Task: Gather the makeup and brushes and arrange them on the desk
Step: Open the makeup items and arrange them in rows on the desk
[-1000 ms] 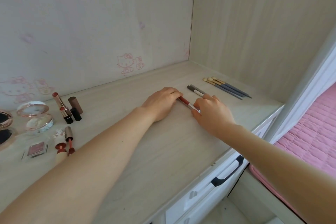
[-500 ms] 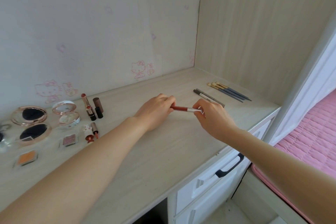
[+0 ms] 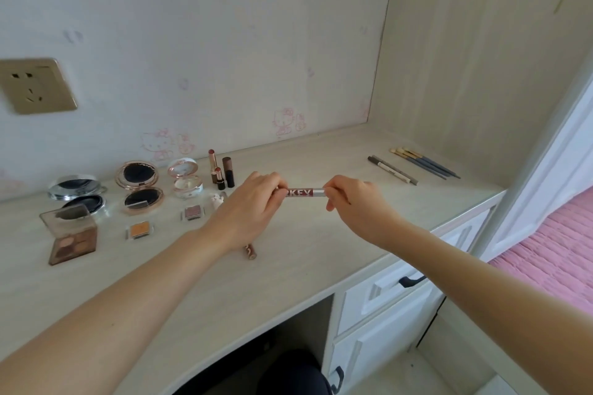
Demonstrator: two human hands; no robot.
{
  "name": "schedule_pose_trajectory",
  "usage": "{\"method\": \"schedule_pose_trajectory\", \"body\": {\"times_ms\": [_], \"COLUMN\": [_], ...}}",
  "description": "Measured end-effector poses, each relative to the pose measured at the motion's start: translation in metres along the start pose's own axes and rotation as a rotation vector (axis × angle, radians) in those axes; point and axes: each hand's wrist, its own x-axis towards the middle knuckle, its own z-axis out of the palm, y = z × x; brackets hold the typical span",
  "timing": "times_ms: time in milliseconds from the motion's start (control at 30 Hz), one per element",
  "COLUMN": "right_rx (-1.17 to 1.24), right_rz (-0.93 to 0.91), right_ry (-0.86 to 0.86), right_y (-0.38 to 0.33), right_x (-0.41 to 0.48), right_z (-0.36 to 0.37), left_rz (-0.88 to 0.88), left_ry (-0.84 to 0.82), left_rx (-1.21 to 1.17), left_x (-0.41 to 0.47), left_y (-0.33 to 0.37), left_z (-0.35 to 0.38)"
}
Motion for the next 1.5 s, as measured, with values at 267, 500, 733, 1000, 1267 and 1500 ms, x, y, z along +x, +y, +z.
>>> {"method": "schedule_pose_trajectory", "body": {"times_ms": [267, 500, 733, 1000, 1267, 1500], "right_rx": [0.019, 0.077, -0.002, -0.064, -0.079, -0.057], "right_rz": [-0.115, -0.152, -0.349, -0.526, -0.662, -0.634], "right_ry": [-0.123, -0.243, -0.304, -0.265, -0.178, -0.145], "right_y": [-0.059, -0.097, -0.116, -0.117, -0.110, -0.116], "right_x": [-0.008, -0.008, -0.015, -0.011, -0.019, -0.020], "right_z": [0.037, 0.071, 0.098, 0.113, 0.118, 0.111], "left_rz": [-0.031, -0.073, -0.228, -0.313, -0.377, -0.382], "left_ry": [0.108, 0.160, 0.236, 0.290, 0.241, 0.223], "left_rx": [0.147, 0.282, 0.078, -0.063, -0.147, -0.152], "left_x": [-0.072, -0.120, -0.159, -0.175, -0.180, -0.182], "left_y": [-0.015, -0.035, -0.045, -0.051, -0.057, -0.057], "left_z": [-0.051, -0.076, -0.076, -0.069, -0.070, -0.068]}}
